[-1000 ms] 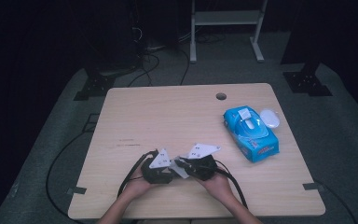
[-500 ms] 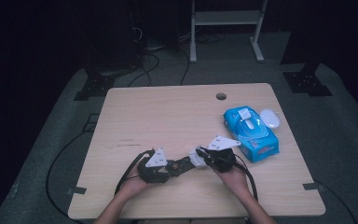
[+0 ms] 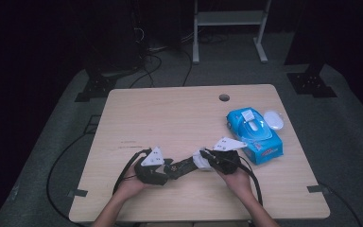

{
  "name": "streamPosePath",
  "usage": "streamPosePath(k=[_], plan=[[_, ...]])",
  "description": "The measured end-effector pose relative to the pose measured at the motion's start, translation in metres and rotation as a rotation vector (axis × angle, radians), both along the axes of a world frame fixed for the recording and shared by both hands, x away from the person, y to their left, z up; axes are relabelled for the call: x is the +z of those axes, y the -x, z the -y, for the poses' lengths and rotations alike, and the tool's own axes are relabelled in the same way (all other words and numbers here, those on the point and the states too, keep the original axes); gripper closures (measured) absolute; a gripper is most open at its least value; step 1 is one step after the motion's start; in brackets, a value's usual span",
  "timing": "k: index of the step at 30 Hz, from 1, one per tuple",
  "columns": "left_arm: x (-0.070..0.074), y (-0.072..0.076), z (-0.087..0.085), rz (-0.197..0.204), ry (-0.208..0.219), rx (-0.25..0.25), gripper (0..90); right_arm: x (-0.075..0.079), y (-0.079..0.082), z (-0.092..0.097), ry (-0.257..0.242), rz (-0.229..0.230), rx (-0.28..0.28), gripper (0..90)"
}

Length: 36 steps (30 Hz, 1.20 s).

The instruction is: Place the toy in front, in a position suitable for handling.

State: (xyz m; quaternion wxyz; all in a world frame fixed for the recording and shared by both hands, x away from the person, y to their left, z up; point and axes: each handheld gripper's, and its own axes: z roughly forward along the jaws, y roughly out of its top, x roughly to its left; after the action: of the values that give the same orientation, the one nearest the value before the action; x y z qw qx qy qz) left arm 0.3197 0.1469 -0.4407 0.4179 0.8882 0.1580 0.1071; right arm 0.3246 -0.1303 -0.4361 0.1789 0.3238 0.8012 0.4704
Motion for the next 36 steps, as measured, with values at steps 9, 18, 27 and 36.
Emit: streamPosePath(k=[9, 18, 27, 36], plan=[[0.006, 0.002, 0.012, 0.028, -0.131, -0.026, 49.3, -0.001, 0.007, -0.016, -0.012, 0.014, 0.042, 84.8], [0.013, -0.004, 0.009, -0.024, -0.167, -0.040, 54.9, 0.008, 0.010, 0.012, -0.009, 0.021, -0.004, 84.8], [0.020, -0.018, 0.065, -0.032, -0.261, -0.106, 46.0, 0.003, 0.018, 0.031, 0.001, 0.009, -0.025, 84.7], [0.011, -0.022, 0.082, -0.027, -0.391, -0.082, 59.4, -0.003, 0.013, 0.026, -0.019, -0.021, -0.017, 84.7]])
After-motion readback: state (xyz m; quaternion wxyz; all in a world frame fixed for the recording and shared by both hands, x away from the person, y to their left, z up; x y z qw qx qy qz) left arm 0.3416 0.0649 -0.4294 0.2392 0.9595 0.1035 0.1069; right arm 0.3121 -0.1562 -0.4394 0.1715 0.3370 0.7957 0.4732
